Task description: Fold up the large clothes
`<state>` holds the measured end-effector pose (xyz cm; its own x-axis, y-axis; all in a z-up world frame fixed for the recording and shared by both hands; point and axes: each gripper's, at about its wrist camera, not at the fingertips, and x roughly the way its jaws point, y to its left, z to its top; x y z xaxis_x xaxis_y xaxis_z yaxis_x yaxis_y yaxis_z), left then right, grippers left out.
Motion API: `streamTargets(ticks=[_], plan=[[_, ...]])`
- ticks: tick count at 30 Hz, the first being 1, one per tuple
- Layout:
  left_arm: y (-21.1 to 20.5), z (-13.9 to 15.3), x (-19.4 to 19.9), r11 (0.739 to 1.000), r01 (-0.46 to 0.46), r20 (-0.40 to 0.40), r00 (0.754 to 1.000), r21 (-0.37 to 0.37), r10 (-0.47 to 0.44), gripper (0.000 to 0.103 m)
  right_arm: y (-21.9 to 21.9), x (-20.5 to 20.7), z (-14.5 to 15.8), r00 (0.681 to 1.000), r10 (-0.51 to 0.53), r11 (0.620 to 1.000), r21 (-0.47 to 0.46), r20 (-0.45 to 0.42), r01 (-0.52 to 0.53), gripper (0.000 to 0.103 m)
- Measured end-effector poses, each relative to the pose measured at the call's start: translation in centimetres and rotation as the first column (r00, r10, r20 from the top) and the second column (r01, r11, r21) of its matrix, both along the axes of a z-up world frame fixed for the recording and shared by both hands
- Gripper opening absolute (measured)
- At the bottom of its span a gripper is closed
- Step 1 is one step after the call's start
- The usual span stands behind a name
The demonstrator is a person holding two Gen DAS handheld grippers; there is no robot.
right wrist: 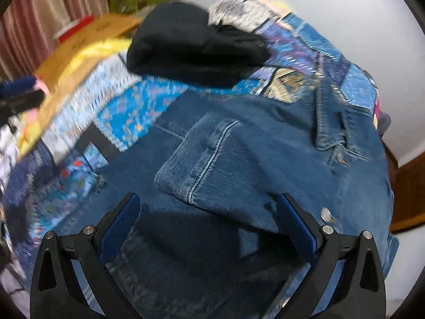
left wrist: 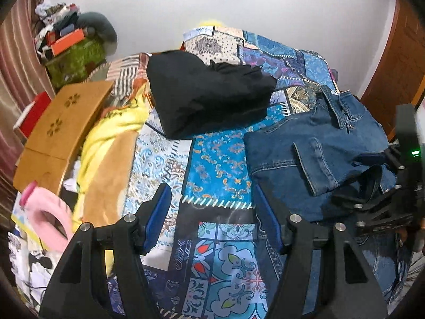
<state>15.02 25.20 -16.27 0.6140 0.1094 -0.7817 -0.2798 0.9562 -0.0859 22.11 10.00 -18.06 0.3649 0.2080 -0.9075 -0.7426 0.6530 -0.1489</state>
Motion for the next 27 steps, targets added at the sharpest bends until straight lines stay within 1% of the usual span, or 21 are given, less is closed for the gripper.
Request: streamTargets(ticks=[2, 4, 7, 8, 9, 10, 11, 12, 13, 14, 15, 17, 20, 23, 26, 27], plan=[[0.1, -0.3, 0.1, 1.000, 0.003, 0.001, 1.000, -0.014, -0.003, 0.064, 0.5, 0.7, -1.3, 0.998, 0.009, 0.999, -0.032, -0.058, -0.011, 0.094], [0.0, -0.4, 0.2, 1.000, 0.007, 0.001, 1.000, -0.023, -0.007, 0.064, 0.7, 1.3, -2.6, 0.995, 0.006, 0.999, -0.052, -0.103, -0.011, 0.094], [-0.2, -0.8, 0.4, 0.999, 0.015, -0.005, 1.000, -0.033, -0.015, 0.064, 0.6, 1.7, -3.2, 0.995, -0.011, 0.999, -0.038, -0.103, 0.007, 0.092], [-0.2, -0.9, 0.5, 0.999, 0.017, -0.009, 1.000, -0.033, -0.018, 0.064, 0.6, 1.7, -3.0, 0.995, -0.019, 1.000, -0.027, -0.096, 0.016, 0.087], [-0.3, -1.0, 0.6, 0.999, 0.020, -0.012, 1.000, -0.031, -0.020, 0.064, 0.5, 1.7, -2.9, 0.995, -0.022, 1.000, -0.015, -0.095, 0.020, 0.076], [-0.4, -1.1, 0.7, 0.999, 0.022, -0.014, 1.000, -0.030, -0.022, 0.064, 0.3, 1.8, -2.6, 0.995, -0.025, 1.000, 0.009, -0.101, 0.026, 0.072], [-0.5, -1.2, 0.7, 0.999, 0.023, -0.015, 1.000, -0.031, -0.023, 0.064, 0.2, 1.9, -2.5, 0.994, -0.034, 0.999, 0.024, -0.104, 0.037, 0.061], [-0.6, -1.2, 0.8, 0.999, 0.023, -0.016, 1.000, -0.036, -0.023, 0.064, 0.0, 2.0, -2.2, 0.994, -0.048, 0.998, 0.039, -0.100, 0.052, 0.047], [-0.7, -1.2, 0.8, 0.999, 0.024, -0.015, 1.000, -0.042, -0.025, 0.064, -0.3, 2.1, -2.0, 0.992, -0.053, 0.996, 0.062, -0.111, 0.060, 0.041], [-0.8, -1.2, 0.9, 0.998, 0.027, -0.013, 1.000, -0.049, -0.028, 0.064, -0.5, 2.2, -1.8, 0.991, -0.060, 0.994, 0.084, -0.122, 0.070, 0.026], [-1.0, -1.1, 1.0, 0.998, 0.028, -0.012, 1.000, -0.051, -0.029, 0.064, -0.6, 2.4, -1.6, 0.989, -0.064, 0.992, 0.099, -0.130, 0.077, 0.016], [-1.5, -0.8, 1.2, 0.998, 0.035, -0.005, 0.999, -0.054, -0.035, 0.064, -0.9, 2.7, -0.9, 0.986, -0.084, 0.984, 0.143, -0.145, 0.105, 0.014], [-2.4, -0.3, 1.6, 0.997, 0.052, 0.005, 0.999, -0.051, -0.052, 0.064, -1.4, 2.8, 0.6, 0.987, -0.109, 0.970, 0.204, -0.119, 0.132, 0.013], [-3.4, 0.1, 2.2, 0.997, 0.071, 0.004, 0.997, -0.041, -0.071, 0.064, -2.9, 2.7, 3.4, 0.989, -0.136, 0.954, 0.263, -0.059, 0.147, 0.013], [-4.7, 0.4, 3.0, 0.995, 0.092, 0.004, 0.996, -0.044, -0.092, 0.064, -5.6, 2.7, 7.3, 0.983, -0.183, 0.921, 0.351, 0.001, 0.171, 0.013], [-5.1, 0.5, 3.2, 0.994, 0.097, 0.006, 0.995, -0.045, -0.097, 0.064, -6.3, 2.7, 8.1, 0.980, -0.198, 0.912, 0.371, 0.021, 0.177, 0.013]])
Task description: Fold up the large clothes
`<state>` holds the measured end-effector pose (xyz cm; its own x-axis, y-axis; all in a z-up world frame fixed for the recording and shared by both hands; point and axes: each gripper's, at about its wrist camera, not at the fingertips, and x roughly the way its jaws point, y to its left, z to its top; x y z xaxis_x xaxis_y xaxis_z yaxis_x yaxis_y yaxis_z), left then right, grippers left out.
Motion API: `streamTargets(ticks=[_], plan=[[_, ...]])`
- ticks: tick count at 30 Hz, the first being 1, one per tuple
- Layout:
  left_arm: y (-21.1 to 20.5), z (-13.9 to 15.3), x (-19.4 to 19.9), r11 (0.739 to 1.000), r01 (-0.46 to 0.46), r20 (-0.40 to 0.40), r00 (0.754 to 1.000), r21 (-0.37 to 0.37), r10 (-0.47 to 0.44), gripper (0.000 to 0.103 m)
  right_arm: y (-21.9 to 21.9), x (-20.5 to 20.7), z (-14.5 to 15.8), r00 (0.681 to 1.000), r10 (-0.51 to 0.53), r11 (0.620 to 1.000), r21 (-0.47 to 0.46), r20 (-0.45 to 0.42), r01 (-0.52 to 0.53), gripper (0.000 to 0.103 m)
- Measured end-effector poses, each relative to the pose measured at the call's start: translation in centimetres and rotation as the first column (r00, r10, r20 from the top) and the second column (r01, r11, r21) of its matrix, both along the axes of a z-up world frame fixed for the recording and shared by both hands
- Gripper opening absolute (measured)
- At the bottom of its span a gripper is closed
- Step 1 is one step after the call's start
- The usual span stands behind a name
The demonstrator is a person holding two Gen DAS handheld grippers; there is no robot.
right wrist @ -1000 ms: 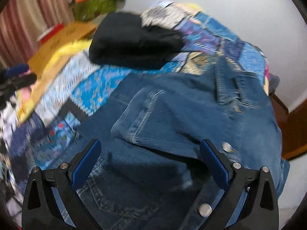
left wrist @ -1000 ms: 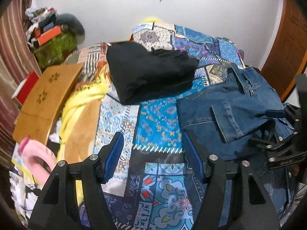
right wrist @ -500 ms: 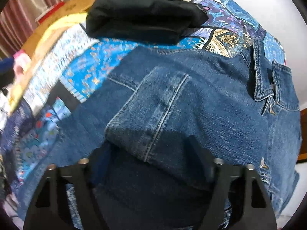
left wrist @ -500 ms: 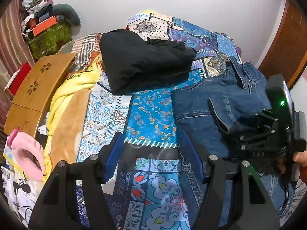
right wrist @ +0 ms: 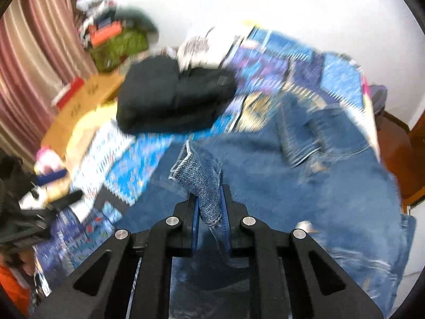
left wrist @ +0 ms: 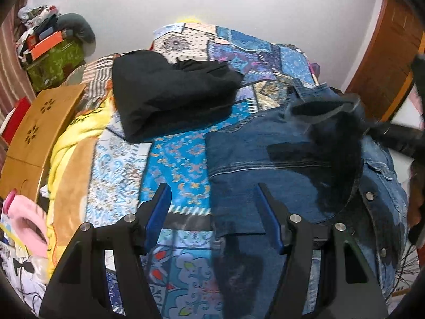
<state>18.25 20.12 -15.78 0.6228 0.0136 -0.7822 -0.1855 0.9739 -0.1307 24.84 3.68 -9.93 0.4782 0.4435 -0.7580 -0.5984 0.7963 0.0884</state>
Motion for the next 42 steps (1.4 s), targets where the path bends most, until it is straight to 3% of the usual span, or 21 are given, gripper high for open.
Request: streamTargets(ticks=[5, 11, 18, 22, 26, 33, 39, 42], plan=[[-2.4, 0.5, 1.5, 0.998, 0.035, 0.013, 0.999, -0.042, -0.035, 0.064, -5.6, 0.1, 5.3, 0.985, -0.125, 0.989, 0.091, 0.117, 0.115, 0.013], [-6.8, -0.1, 4.3, 0.986, 0.119, -0.005, 0.993, -0.119, -0.120, 0.064, -10.3, -0.1, 6.9, 0.961, -0.229, 0.967, 0.146, 0.158, 0.207, 0.012], [-12.2, -2.9, 6.1, 0.966, 0.222, -0.083, 0.969, -0.133, -0.234, 0.064, -14.9, 1.1, 2.9, 0.939, -0.337, 0.936, 0.130, 0.070, 0.326, 0.012], [-13.6, -4.5, 6.2, 0.958, 0.246, -0.125, 0.956, -0.149, -0.265, 0.064, -17.7, 2.3, -1.6, 0.901, -0.430, 0.895, 0.104, -0.063, 0.435, 0.012], [-13.7, -5.3, 6.2, 0.957, 0.251, -0.138, 0.953, -0.145, -0.271, 0.064, -20.2, 2.2, -4.2, 0.863, -0.478, 0.862, 0.102, -0.163, 0.497, 0.012], [-13.4, -5.5, 6.2, 0.963, 0.229, -0.141, 0.958, -0.141, -0.249, 0.064, -22.9, 1.1, -6.0, 0.817, -0.548, 0.831, -0.004, -0.178, 0.556, 0.013], [-13.7, -4.5, 5.9, 0.969, 0.224, -0.120, 0.964, -0.104, -0.236, 0.064, -25.6, 0.4, -5.8, 0.790, -0.559, 0.813, 0.022, -0.250, 0.582, 0.013], [-14.2, -3.5, 5.6, 0.973, 0.224, -0.099, 0.968, -0.059, -0.229, 0.064, -25.7, 0.2, -5.5, 0.793, -0.549, 0.818, 0.023, -0.264, 0.574, 0.020]])
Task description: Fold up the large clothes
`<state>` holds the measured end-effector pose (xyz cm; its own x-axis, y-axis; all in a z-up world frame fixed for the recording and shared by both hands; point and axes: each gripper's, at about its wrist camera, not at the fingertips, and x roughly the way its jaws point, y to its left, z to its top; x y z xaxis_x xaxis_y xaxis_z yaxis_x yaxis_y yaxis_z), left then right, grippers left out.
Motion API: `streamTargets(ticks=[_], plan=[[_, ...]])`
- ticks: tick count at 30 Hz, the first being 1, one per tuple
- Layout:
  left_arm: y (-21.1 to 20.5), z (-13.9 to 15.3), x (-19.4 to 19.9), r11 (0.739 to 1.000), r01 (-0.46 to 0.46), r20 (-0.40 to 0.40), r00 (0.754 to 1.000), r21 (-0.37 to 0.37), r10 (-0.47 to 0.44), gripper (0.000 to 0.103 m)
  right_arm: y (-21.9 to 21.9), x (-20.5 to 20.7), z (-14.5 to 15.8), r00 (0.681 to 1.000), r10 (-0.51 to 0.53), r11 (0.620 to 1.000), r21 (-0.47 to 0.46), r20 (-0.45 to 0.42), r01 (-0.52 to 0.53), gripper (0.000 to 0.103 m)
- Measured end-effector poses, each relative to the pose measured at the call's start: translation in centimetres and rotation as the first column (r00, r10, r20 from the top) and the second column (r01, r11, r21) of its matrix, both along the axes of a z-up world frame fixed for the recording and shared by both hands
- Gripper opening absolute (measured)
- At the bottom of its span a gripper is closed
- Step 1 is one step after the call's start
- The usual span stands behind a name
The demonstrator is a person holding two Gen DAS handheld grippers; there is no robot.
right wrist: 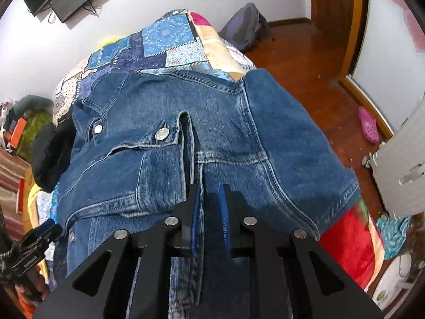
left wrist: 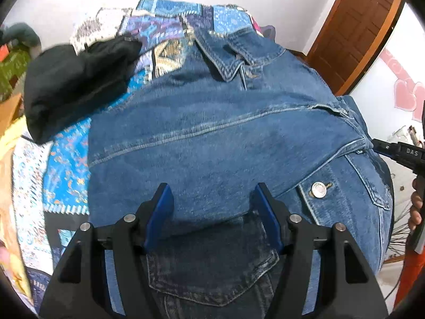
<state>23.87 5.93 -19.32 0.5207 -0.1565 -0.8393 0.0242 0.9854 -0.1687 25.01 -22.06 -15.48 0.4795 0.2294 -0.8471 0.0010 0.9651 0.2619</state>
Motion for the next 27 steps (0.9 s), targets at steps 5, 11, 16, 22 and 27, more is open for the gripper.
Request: streamTargets(ticks=[5, 11, 16, 22, 27], plan=[[-1.0, 1.7, -0.1, 0.998, 0.007, 0.052, 0.999, 0.061, -0.010, 0.064, -0.4, -1.1, 1.9, 0.997, 0.010, 0.999, -0.049, 0.082, -0.006, 0.043], [-2.4, 3.8, 0.9, 0.999, 0.003, 0.107, 0.994, 0.052, -0.008, 0.064, -3.1, -2.2, 4.0, 0.982, -0.063, 0.997, -0.029, 0.176, 0.069, 0.068], [-3.8, 5.2, 1.8, 0.998, 0.008, 0.152, 0.988, 0.064, -0.017, 0.064, -6.4, -2.2, 3.6, 0.976, -0.152, 0.988, 0.016, 0.157, 0.151, 0.068], [-5.5, 5.8, 2.2, 0.996, 0.019, 0.187, 0.982, 0.089, -0.036, 0.064, -10.6, -1.4, -0.5, 0.962, -0.271, 0.960, 0.084, 0.023, 0.268, 0.069], [-6.7, 5.0, 2.3, 0.992, 0.045, 0.174, 0.983, 0.121, -0.066, 0.064, -12.4, -0.7, -4.7, 0.949, -0.289, 0.931, 0.193, -0.122, 0.309, 0.069]])
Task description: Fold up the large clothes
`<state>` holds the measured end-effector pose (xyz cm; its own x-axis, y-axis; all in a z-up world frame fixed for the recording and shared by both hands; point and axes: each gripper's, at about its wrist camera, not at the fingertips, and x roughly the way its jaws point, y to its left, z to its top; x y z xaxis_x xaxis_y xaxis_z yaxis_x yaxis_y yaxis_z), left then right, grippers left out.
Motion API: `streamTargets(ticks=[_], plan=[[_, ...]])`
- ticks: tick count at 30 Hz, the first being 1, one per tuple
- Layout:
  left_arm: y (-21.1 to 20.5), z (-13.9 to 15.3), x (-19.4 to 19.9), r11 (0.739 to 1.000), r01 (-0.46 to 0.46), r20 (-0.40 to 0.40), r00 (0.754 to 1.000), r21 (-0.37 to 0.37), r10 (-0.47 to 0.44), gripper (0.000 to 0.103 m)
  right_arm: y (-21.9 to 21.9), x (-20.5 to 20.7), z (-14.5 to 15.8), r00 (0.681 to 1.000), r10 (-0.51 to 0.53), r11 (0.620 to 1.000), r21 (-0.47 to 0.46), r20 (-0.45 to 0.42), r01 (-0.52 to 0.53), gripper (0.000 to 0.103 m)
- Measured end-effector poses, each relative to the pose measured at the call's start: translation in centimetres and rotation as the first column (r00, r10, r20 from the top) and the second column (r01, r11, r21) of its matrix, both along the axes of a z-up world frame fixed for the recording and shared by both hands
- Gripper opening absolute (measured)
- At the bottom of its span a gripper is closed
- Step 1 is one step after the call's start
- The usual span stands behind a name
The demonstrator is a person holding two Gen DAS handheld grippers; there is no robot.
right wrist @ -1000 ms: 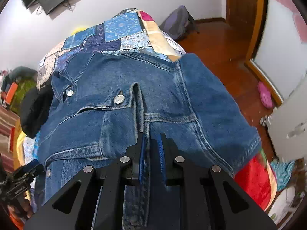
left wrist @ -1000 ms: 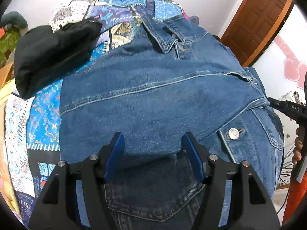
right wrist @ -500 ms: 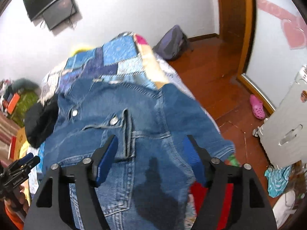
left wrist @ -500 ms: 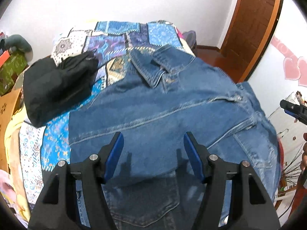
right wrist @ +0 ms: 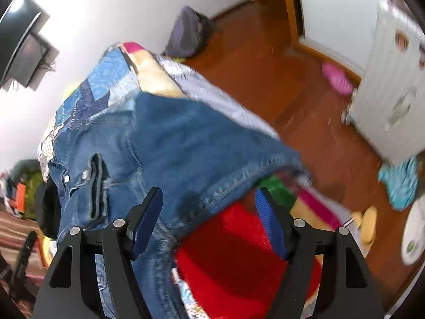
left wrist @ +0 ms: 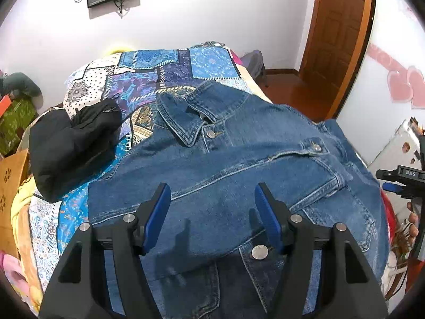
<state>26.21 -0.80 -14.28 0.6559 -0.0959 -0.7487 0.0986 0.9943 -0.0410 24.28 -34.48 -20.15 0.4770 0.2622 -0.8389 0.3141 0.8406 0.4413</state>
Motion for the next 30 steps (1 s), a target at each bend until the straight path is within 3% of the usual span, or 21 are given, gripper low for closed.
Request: streamTargets(ticks=[10, 13, 16, 20, 25, 30], plan=[[2.1, -2.2, 0.5, 0.998, -0.066, -0.071, 0.995, -0.023, 0.064, 0.065, -1.2, 2.5, -2.2, 0.999, -0.035, 0.998, 0.053, 0.019, 0.034, 0.071], [3.1, -2.3, 0.2, 0.996, -0.086, -0.076, 0.994, -0.039, 0.083, 0.065, -1.9, 2.8, -2.5, 0.994, -0.108, 0.993, 0.057, 0.032, 0.106, 0.056], [3.7, -2.3, 0.0, 0.994, -0.102, -0.080, 0.992, -0.049, 0.098, 0.065, -1.8, 2.8, -1.8, 0.987, -0.157, 0.987, 0.035, 0.045, 0.155, 0.035], [4.3, -1.8, -0.5, 0.992, -0.112, -0.063, 0.992, -0.058, 0.109, 0.065, -0.4, 2.7, 0.5, 0.988, -0.122, 0.991, -0.042, 0.098, 0.127, 0.015], [4.6, -1.2, -1.1, 0.992, -0.113, -0.035, 0.993, -0.057, 0.111, 0.065, 1.7, 1.8, 5.3, 0.975, -0.028, 0.988, -0.140, 0.219, 0.060, 0.012], [5.1, -0.8, -1.7, 0.989, -0.122, -0.020, 0.992, -0.087, 0.121, 0.065, 6.8, 0.1, 11.3, 0.918, 0.161, 0.977, -0.191, 0.363, -0.096, 0.011]])
